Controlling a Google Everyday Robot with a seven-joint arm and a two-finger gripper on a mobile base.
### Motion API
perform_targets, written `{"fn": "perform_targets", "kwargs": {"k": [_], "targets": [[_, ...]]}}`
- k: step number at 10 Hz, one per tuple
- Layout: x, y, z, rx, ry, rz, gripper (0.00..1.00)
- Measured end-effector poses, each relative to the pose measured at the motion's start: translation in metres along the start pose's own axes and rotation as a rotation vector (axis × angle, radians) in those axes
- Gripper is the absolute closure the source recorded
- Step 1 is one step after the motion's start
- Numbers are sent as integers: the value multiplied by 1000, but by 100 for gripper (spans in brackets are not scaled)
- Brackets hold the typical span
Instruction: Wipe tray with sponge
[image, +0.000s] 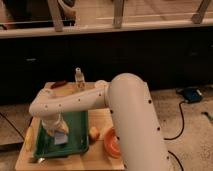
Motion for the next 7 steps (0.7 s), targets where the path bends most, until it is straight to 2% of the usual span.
{"fn": "perform_targets", "kwargs": {"k": [2, 4, 5, 7], "targets": [[-8, 30, 1, -8, 7, 53, 100], [-3, 60, 0, -14, 22, 101, 100], [7, 76, 0, -18, 36, 124, 100], [24, 86, -3, -16, 55, 124, 100]]}}
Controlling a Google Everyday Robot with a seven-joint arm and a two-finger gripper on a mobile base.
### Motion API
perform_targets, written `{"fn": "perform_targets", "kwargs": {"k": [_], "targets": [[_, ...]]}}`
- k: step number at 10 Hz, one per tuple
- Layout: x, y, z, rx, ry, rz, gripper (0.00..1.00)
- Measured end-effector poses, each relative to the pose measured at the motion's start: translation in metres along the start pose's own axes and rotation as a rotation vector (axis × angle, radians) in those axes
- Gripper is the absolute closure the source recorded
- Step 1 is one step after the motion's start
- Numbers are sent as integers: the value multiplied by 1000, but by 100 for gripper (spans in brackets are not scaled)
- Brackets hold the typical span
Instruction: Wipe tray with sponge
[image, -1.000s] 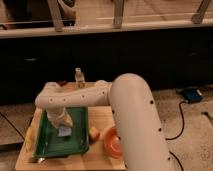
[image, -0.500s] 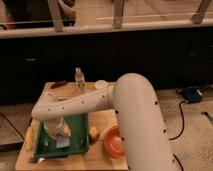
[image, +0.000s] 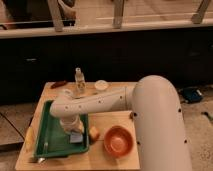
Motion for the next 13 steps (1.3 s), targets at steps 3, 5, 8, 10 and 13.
{"fn": "perform_targets", "kwargs": {"k": [3, 5, 8, 10, 13], "targets": [[24, -25, -6, 25, 19, -45, 100], [29, -64, -7, 60, -1, -140, 100], [16, -100, -7, 116, -48, -297, 100], [16, -99, -7, 124, -53, -301, 100], [15, -101, -7, 124, -53, -304, 100]]}}
